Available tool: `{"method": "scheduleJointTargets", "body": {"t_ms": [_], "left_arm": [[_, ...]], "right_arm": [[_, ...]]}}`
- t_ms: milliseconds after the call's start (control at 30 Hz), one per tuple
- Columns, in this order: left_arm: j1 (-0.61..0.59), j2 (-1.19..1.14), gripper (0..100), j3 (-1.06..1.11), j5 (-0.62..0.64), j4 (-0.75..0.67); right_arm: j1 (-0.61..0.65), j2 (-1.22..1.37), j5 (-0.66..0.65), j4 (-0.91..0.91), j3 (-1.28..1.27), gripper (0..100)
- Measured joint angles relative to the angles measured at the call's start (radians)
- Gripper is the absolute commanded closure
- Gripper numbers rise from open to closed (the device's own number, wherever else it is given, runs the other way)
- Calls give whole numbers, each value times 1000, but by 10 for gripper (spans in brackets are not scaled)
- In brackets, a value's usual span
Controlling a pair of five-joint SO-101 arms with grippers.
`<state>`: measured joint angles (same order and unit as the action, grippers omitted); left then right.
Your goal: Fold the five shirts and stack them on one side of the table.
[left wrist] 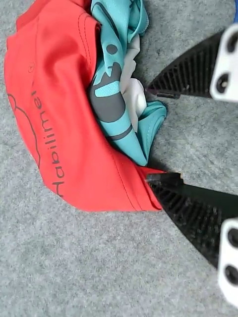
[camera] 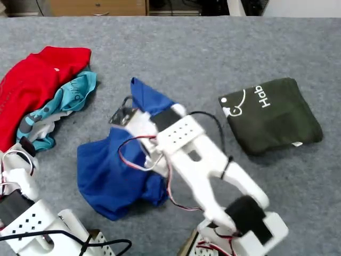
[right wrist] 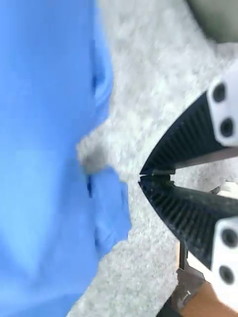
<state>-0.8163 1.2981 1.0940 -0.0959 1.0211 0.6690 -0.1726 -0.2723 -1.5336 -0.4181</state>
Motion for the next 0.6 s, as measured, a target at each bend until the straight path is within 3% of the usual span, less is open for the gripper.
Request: {"method": "scheduleJointTargets", "body": {"t_ms": [133, 367, 600], "left_arm": [[0, 0, 747, 0, 0, 0], [0, 0, 747, 15, 0, 0], [0, 0, 747, 41, 0, 0]], "right_arm": [[-35, -38, -12, -11, 12, 965], [8, 35, 43, 51, -44, 661], [147, 172, 72, 152, -60, 741]]}}
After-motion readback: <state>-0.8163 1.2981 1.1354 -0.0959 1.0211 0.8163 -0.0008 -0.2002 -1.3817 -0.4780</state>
